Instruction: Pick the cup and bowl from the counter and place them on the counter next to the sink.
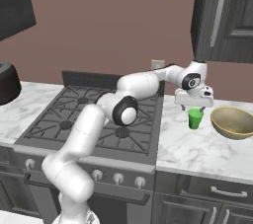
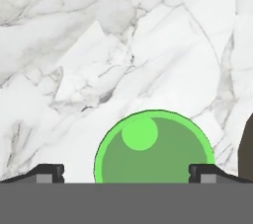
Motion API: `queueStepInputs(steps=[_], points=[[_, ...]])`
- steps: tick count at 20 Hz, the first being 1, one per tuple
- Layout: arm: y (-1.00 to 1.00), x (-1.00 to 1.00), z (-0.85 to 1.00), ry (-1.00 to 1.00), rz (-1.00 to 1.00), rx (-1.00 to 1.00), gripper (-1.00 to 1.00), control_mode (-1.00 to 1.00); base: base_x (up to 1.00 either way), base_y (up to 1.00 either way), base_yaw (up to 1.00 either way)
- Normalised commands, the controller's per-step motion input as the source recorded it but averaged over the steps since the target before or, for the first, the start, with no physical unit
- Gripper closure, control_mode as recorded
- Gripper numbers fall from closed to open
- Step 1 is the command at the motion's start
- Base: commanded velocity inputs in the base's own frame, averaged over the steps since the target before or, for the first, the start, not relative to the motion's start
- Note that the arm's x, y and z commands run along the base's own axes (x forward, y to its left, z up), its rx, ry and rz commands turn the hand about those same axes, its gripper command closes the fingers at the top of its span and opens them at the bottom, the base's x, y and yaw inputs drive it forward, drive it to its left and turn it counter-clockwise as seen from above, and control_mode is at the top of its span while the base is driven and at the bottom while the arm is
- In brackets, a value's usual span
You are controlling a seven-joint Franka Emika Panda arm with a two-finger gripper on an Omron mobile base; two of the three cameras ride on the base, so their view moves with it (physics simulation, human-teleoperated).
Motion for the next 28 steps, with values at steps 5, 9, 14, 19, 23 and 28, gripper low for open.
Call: queueStepInputs(steps=[5,9,14,19,23,28], points=[[0.05,0.0,0.0,0.0,0.01,0.0,-1.0,-1.0,0.0,0.0,0.0],[0.14,0.0,-0.02,0.0,0.01,0.0,-1.0,-1.0,0.0,0.0,0.0],[0.17,0.0,-0.08,0.0,0.0,0.0,-1.0,-1.0,0.0,0.0,0.0],[0.02,0.08,-0.17,0.0,0.0,0.0,-1.0,-1.0,0.0,0.0,0.0],[0.0,0.17,-0.25,0.0,0.0,0.0,-1.0,-1.0,0.0,0.0,0.0],[0.0,0.14,-0.25,0.0,0.0,0.0,-1.0,-1.0,0.0,0.0,0.0]])
